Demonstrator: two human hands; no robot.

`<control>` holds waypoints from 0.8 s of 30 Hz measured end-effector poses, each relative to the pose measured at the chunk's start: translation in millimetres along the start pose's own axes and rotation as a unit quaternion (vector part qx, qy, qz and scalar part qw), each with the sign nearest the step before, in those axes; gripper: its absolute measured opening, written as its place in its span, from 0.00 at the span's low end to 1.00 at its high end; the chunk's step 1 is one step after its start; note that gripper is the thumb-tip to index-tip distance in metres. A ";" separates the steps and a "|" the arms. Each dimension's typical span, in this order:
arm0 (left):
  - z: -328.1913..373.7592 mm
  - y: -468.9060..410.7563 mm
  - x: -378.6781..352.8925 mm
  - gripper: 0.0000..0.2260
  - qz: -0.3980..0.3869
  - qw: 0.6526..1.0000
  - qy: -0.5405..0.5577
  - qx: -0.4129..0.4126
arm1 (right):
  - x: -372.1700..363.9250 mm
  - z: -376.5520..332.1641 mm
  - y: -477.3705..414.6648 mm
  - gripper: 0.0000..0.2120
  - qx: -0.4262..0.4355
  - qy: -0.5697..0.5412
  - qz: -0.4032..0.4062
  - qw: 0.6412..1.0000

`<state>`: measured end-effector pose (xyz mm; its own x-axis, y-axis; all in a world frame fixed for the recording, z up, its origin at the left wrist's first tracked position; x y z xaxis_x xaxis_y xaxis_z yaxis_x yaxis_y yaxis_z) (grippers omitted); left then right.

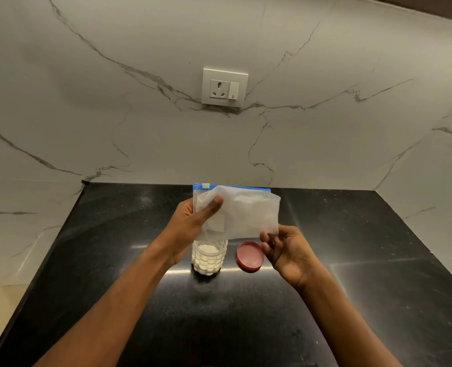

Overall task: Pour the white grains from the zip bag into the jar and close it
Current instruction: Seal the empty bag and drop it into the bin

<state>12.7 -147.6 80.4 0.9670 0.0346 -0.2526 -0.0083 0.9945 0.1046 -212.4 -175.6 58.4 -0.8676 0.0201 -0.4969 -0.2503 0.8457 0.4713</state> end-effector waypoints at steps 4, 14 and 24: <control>-4.0 2.0 -2.4 0.11 0.052 0.998 0.039 -0.002 | 2.5 9.3 9.2 0.35 0.092 0.029 -0.095 0.991; -28.5 15.4 -33.8 0.12 0.056 0.994 0.081 0.049 | -47.4 32.0 7.5 0.43 0.159 -0.029 -0.055 0.985; -26.8 18.9 -36.7 0.10 0.107 0.985 0.097 0.090 | -42.3 29.4 0.6 0.14 0.380 0.158 0.002 0.911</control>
<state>-29.8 -127.4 65.9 0.8811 0.2771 -0.3833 -0.1443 0.9292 0.3402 -163.2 -160.2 58.3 -0.9783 -0.0282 -0.2051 0.0196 0.9736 -0.2274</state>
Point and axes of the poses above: each hand's wrist, its own y-axis away from the middle knuckle, its own x-axis out of the back of the hand, z = x × y, the point moved 3 cm from there along -y, towards the middle knuckle, and after that the axes turned 4 degrees about x, right-handed, at the moved point
